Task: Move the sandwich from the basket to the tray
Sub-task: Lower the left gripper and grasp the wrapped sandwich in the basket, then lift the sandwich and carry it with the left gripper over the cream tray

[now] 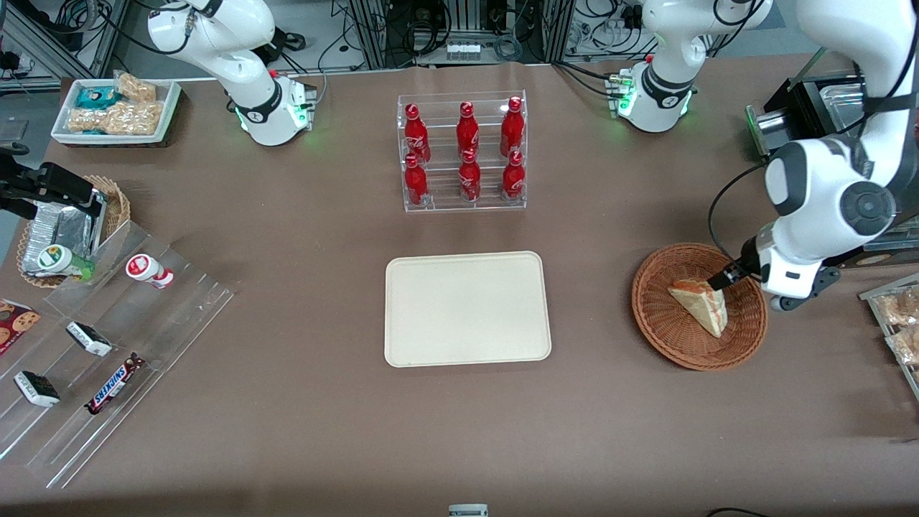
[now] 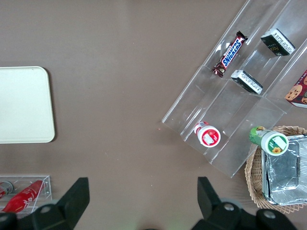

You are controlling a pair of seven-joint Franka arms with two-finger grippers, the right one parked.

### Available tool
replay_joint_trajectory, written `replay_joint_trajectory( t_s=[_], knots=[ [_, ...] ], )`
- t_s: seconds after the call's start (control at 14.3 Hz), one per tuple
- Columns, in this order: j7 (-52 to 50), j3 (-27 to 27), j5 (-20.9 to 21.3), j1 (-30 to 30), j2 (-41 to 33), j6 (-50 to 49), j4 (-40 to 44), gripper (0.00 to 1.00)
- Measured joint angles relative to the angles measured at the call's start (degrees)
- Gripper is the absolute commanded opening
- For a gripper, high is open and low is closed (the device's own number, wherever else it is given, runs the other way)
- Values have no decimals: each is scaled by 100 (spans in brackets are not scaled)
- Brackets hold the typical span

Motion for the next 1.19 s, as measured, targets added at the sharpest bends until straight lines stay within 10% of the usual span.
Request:
replay_joint_trajectory(
  t_s=[0.28,0.49,1.19],
  knots=[
    [-673,-14,0,-97,421,567,-8,100],
    [-877,-10,-2,-95,612,783,-8,9],
    [-1509,-128,-19,-708,625,-459,1202,1]
  ],
)
